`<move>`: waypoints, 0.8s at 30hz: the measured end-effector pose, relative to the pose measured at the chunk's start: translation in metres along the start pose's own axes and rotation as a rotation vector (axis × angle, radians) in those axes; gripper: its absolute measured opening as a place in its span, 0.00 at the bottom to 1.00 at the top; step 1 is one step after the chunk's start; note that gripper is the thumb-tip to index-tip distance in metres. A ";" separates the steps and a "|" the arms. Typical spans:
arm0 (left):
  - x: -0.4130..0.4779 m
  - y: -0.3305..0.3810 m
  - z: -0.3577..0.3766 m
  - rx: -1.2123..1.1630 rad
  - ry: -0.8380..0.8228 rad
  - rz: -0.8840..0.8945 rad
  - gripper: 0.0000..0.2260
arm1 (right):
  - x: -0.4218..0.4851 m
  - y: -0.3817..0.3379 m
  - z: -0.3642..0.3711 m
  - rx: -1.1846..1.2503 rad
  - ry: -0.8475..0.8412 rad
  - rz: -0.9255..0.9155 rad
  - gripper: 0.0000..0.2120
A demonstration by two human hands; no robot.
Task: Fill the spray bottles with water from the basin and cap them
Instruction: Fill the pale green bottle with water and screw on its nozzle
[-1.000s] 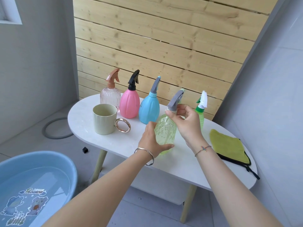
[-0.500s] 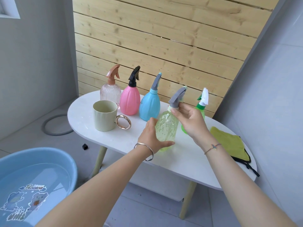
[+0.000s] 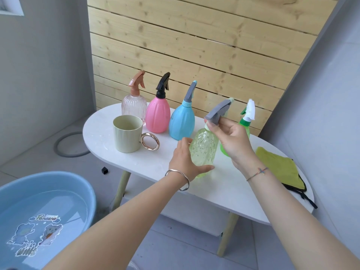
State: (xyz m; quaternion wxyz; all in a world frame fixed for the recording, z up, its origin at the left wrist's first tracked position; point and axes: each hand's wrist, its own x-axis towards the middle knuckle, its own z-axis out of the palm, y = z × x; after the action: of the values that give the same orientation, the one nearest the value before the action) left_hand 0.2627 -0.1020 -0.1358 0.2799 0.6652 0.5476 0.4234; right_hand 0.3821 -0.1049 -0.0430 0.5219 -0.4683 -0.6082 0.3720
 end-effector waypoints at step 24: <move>0.021 -0.006 -0.007 -0.090 -0.286 0.013 0.47 | 0.004 0.006 -0.014 -0.224 0.065 -0.106 0.11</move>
State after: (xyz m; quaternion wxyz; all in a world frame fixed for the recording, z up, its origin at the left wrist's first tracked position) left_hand 0.2548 -0.0808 -0.1322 0.3817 0.7091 0.4784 0.3501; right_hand 0.3968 -0.1001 -0.0447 0.5046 -0.5028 -0.6526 0.2583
